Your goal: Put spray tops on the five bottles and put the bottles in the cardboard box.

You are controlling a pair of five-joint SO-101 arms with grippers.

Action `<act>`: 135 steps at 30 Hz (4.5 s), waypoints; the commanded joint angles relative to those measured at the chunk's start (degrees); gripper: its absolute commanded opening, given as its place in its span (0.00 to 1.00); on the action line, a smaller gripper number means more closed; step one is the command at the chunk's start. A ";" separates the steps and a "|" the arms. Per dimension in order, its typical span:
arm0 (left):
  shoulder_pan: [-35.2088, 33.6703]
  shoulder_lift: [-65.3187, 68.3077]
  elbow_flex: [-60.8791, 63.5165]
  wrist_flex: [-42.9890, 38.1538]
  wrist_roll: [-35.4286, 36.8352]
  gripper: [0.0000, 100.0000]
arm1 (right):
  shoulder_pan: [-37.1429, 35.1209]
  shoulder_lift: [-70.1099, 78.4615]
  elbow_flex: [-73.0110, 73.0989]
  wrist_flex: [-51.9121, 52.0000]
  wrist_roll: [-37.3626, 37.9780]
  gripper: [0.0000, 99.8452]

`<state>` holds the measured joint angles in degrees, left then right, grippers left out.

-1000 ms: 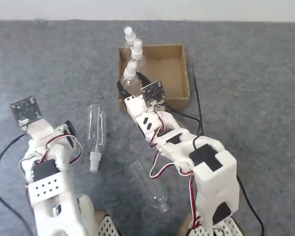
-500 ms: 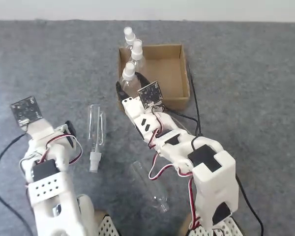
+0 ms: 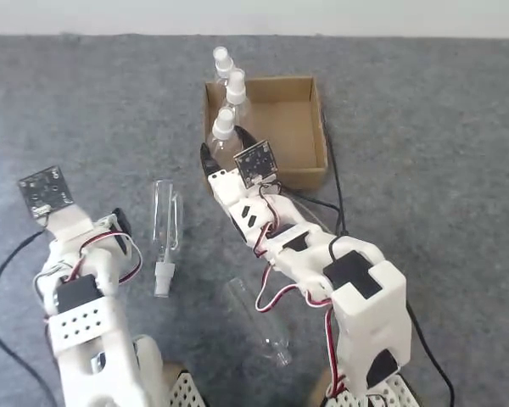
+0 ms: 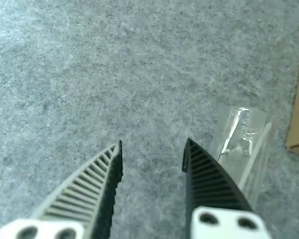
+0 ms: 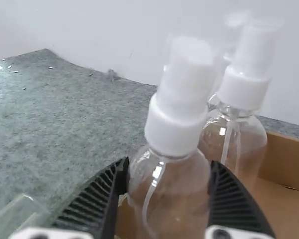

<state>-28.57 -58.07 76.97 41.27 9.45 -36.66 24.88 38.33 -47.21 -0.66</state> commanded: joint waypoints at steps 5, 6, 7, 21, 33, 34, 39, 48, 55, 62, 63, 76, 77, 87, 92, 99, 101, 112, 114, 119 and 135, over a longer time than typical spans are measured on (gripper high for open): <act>0.44 -0.88 -0.31 -1.49 -0.44 0.19 | -0.66 -1.19 -2.29 0.66 0.44 0.21; 0.44 -0.88 -0.31 -1.49 -0.44 0.19 | -0.75 -1.19 -2.29 0.66 0.44 0.21; 0.44 -0.88 -0.31 -1.49 -0.44 0.19 | -0.75 -1.19 -2.29 0.66 0.44 0.21; 0.44 -0.88 0.40 -3.16 -0.44 0.19 | -1.19 -1.19 -2.29 0.75 0.44 0.21; 0.44 -0.88 0.66 -4.04 -0.35 0.19 | -1.19 -3.56 0.00 0.75 0.44 0.21; 0.44 -0.88 0.66 -4.04 -0.35 0.19 | -1.19 -4.18 0.44 0.75 0.44 0.21; 0.44 -0.88 0.66 -4.04 -0.35 0.19 | -1.19 -5.05 1.41 0.75 0.44 0.23; 0.44 -0.88 0.66 -4.04 -0.35 0.19 | -1.27 -5.67 1.41 3.82 0.26 0.27; 0.44 -0.88 0.66 -4.13 -0.35 0.19 | -1.27 -9.80 3.96 4.26 0.26 0.27; 0.44 -0.88 0.66 -4.13 -0.35 0.19 | -1.27 -14.02 8.09 4.44 0.26 0.27; 0.44 -0.88 0.66 -4.13 -0.35 0.19 | -1.27 -14.29 8.35 4.44 0.26 0.27; 0.44 -0.88 0.66 -4.13 -0.35 0.19 | -1.27 -26.59 14.51 17.19 0.18 0.27; 0.44 -0.88 0.66 -4.22 -0.35 0.19 | -1.27 -28.00 15.12 18.68 0.18 0.27; 0.44 -0.88 0.66 -4.22 -0.35 0.19 | -1.80 -44.00 15.91 43.21 0.18 0.27; 0.44 -0.79 0.66 -4.22 -0.35 0.19 | -1.45 -54.90 15.74 57.10 0.62 0.27; 0.44 -0.70 0.66 -4.22 -0.35 0.19 | -1.45 -68.35 15.65 74.77 0.70 0.27; 0.44 -0.70 0.66 -4.22 -0.35 0.19 | -1.80 -71.08 15.56 79.96 0.70 0.27; 0.44 -0.70 0.66 -4.22 -0.35 0.19 | -12.00 -75.74 15.56 102.02 0.35 0.27; 0.53 -0.70 0.66 -4.22 -0.35 0.19 | -14.20 -75.74 15.56 103.96 0.26 0.27; 0.53 -0.79 0.66 -4.22 -0.35 0.19 | -17.10 -75.56 15.82 104.66 0.18 0.27; 2.90 -0.88 2.42 -6.24 -2.81 0.19 | -23.69 -55.87 10.02 104.22 -10.55 0.27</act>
<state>-26.02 -58.07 80.04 36.70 7.25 -59.52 -35.34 53.36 57.05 -9.01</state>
